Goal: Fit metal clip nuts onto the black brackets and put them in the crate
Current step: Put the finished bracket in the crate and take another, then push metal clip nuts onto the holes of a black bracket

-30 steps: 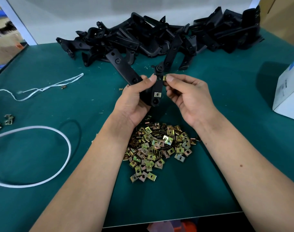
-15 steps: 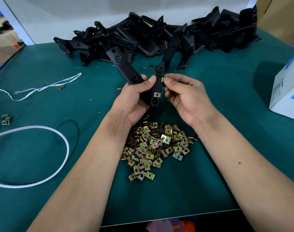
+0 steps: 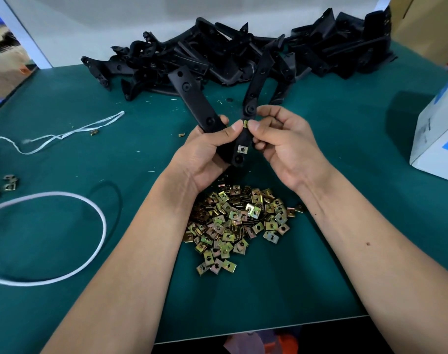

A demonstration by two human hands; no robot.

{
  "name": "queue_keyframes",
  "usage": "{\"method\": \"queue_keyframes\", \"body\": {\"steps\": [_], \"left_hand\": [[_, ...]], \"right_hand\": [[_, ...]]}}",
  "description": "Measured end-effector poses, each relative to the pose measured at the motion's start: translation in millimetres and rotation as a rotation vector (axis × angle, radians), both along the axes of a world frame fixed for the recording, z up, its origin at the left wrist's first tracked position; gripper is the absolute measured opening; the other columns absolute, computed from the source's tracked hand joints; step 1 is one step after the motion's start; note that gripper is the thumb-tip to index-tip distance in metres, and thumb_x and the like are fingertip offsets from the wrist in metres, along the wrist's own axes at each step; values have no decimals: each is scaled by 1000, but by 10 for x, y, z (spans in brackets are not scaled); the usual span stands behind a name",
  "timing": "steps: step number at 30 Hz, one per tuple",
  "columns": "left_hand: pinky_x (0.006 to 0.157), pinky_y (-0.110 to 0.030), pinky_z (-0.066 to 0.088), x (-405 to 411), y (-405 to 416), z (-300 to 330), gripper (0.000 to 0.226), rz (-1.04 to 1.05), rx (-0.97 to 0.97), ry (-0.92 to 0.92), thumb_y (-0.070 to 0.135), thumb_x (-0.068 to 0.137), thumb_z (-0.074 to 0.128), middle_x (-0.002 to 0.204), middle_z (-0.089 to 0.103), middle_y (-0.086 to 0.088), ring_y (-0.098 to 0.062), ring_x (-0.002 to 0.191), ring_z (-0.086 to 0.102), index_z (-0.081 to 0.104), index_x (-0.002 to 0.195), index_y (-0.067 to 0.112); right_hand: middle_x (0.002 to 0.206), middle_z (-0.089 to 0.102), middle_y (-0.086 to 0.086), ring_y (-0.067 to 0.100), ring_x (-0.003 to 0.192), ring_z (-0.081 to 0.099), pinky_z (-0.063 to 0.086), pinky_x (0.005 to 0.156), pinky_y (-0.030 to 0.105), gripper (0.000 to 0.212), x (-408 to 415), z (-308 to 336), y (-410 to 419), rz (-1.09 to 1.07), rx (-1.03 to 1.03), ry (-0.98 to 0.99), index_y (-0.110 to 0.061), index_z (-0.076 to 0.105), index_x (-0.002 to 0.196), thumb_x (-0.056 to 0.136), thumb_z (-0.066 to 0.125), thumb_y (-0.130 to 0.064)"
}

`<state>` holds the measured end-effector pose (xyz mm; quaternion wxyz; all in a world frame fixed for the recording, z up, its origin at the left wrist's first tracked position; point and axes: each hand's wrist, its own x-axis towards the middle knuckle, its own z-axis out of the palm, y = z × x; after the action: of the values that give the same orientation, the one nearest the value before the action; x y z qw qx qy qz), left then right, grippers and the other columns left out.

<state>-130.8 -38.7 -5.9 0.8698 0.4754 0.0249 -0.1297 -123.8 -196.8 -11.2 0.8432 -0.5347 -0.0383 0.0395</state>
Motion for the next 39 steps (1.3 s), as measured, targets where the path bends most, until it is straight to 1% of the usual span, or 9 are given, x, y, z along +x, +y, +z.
{"method": "queue_keyframes", "body": {"steps": [7,12,19,23,26,30,32,35,39], "left_hand": [[82,-30,55,29,-61,-40,32,305,466,-288,-8,86,74,82,65,2,-12,82,66,53,96,14],[99,-39,53,-113,-316,63,29,350,639,-487,-6,85,64,97,63,-2,-15,96,61,55,98,17],[90,-29,53,-336,-1412,500,26,211,642,-752,-10,84,60,92,59,-2,-9,87,58,51,101,7],[82,-20,48,-673,-2416,687,32,61,540,-840,-17,80,52,87,55,-3,-9,78,54,48,99,8],[85,-32,51,-1035,-3176,640,33,-121,502,-846,-20,82,49,86,54,-1,-19,80,56,48,101,7],[83,-45,53,-1552,-4052,310,31,-383,596,-904,-3,84,65,99,64,-10,-30,93,63,55,113,5],[88,-45,54,-1717,-4383,81,33,-546,650,-848,3,84,70,106,70,-11,-32,99,66,60,114,8],[98,-43,53,-1901,-4698,-369,35,-760,707,-537,8,81,78,109,73,-6,-27,105,68,64,113,13],[105,-46,53,-2092,-4786,-919,28,-972,649,-52,11,85,78,110,71,-11,-25,105,66,64,108,9]], "right_hand": [[78,68,2,10,71,62,51,63,23,17,-6,-7,95,-224,-251,-18,-9,67,99,87,79,-4],[86,71,5,0,72,64,52,68,15,32,-200,89,-18,-398,-343,-108,-13,64,102,80,87,-15],[68,64,-1,6,62,57,49,70,23,36,-698,435,-1013,-667,-253,-251,-14,49,101,85,79,-1],[72,69,2,16,69,63,59,78,43,26,-1158,508,-1876,-856,-269,-272,-7,54,109,90,73,-4],[69,68,-2,12,64,61,55,68,29,21,-1656,396,-2549,-1007,-265,-234,-11,60,107,90,72,-8],[67,69,5,14,56,58,54,62,27,28,-2384,49,-3383,-1157,-250,-84,-7,60,120,95,68,0],[66,71,2,14,55,62,59,64,31,27,-2702,-167,-3731,-1235,-309,69,-10,61,120,95,67,1],[68,72,2,13,56,66,62,69,39,25,-3080,-539,-4138,-1266,-550,364,-6,69,114,91,74,-3],[88,77,19,35,90,74,58,84,45,18,-3372,-965,-4493,-1054,-1277,792,-13,82,98,82,80,-20]]}}
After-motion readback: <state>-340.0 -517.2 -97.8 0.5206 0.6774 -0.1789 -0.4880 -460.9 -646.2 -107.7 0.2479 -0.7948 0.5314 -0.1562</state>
